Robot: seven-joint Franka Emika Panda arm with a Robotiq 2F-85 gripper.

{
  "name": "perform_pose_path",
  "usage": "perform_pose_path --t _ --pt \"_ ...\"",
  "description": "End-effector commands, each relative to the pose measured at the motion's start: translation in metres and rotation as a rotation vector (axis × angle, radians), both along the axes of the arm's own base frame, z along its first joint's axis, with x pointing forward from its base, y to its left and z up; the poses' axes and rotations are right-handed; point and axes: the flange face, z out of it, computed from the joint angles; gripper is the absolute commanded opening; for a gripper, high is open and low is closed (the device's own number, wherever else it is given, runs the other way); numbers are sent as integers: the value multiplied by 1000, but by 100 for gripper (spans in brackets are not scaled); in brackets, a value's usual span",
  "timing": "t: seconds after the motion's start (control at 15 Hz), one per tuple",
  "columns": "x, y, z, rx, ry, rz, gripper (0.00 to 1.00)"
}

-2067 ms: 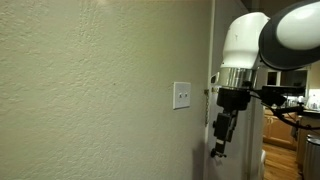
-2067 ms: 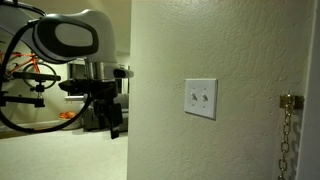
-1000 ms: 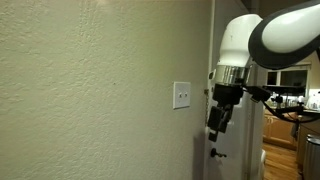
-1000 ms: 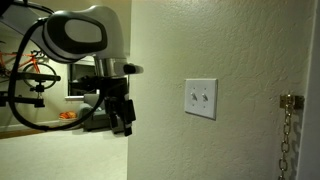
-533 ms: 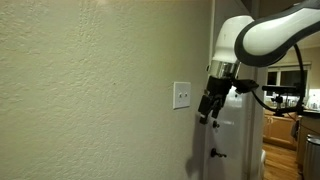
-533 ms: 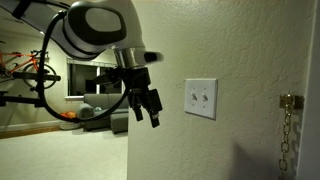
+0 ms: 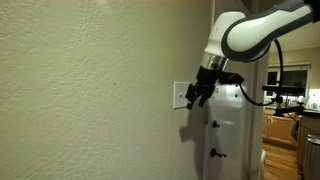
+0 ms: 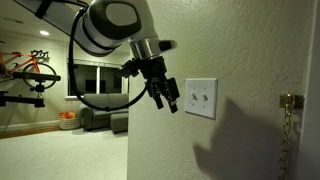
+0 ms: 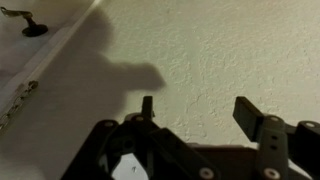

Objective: Drop down the switch button

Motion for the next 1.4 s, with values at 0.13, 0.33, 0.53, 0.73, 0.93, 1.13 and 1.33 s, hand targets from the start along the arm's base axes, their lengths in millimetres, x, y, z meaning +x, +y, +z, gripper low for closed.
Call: perform_pose_path --t 0.13,0.33,0.53,0.73,0.93,1.13,1.33 --pt "17 -9 34 -22 -101 -44 40" --pt "24 -11 49 -42 -139 -47 30" --pt "31 -13 58 -61 -158 -53 22" --pt "40 -16 60 -68 -165 -55 14" --pt "46 -18 60 -68 -166 -58 8" --pt "49 -21 58 -63 -171 -59 6" --pt "51 -23 49 -67 -157 -59 8"
